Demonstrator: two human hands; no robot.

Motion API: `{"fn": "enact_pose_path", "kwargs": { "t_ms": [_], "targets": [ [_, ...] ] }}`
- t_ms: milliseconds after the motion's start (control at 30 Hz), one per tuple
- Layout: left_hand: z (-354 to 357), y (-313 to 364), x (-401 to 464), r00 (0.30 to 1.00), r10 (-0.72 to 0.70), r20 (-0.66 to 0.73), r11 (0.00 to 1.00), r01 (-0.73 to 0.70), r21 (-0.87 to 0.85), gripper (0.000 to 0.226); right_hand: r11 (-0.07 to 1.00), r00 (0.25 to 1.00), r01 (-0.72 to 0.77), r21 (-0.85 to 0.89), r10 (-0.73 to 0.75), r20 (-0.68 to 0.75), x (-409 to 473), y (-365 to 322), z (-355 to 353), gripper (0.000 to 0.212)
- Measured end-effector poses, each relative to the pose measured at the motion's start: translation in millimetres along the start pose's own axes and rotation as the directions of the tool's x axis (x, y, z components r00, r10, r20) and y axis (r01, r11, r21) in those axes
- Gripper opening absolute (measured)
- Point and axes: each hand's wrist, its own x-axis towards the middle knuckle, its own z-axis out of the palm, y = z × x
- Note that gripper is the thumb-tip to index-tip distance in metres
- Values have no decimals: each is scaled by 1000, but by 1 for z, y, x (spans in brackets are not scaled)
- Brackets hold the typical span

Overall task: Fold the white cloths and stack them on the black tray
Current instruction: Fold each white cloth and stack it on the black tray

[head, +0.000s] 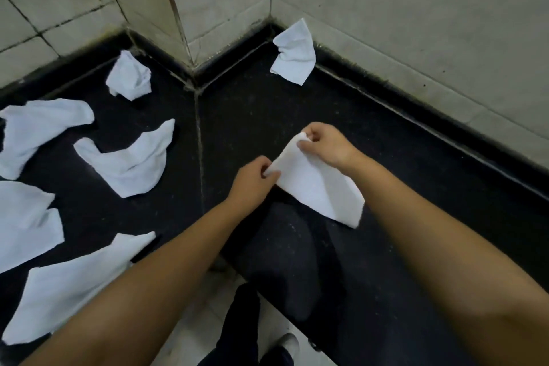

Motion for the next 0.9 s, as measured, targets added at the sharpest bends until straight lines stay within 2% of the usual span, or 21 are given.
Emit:
{"fn": "enact_pose_path", "kwargs": {
  "t_ms": [100, 167, 300, 400, 467, 600, 667, 800, 900],
  "targets": [
    [-34, 45, 7, 975, 164, -149, 979, -179, -93, 8, 974, 983, 111, 196, -79, -164, -20, -22, -37, 13],
    [-50, 72, 3, 948, 249, -198, 953, -276, -125, 8, 944, 965, 184, 273, -120, -235, -33, -31, -54, 12],
    [-60, 81, -25, 909, 368, -196, 914, -392, -107, 5, 910, 950, 264, 319, -188, -251, -66, -30, -57, 14],
    [-48, 54, -57, 931, 341, -131, 927, -356, -119, 8, 916, 966, 240, 320, -194, -169, -94, -9, -37, 20],
    [-34, 26, -77, 952, 304, -40, 948, -307, -80, 4, 926, 981, 191, 327, -170, -93, -113, 14, -16, 20],
    [-5, -23, -104, 969, 159, 190, 986, -148, -74, 2, 954, 997, 17, 299, -40, 70, -147, 66, 27, 14],
    [4, -34, -110, 961, 107, 256, 991, -82, -107, 6, 950, 991, -55, 307, 15, 131, -156, 84, 42, 12],
    [5, -34, -92, 968, 105, 228, 988, -75, -135, 8, 928, 990, -120, 353, 87, 110, -143, 89, 45, 12],
    [2, -31, -57, 987, 65, 146, 997, -58, -52, 9, 921, 989, -149, 360, 146, 36, -109, 80, 41, 10]
  ]
}}
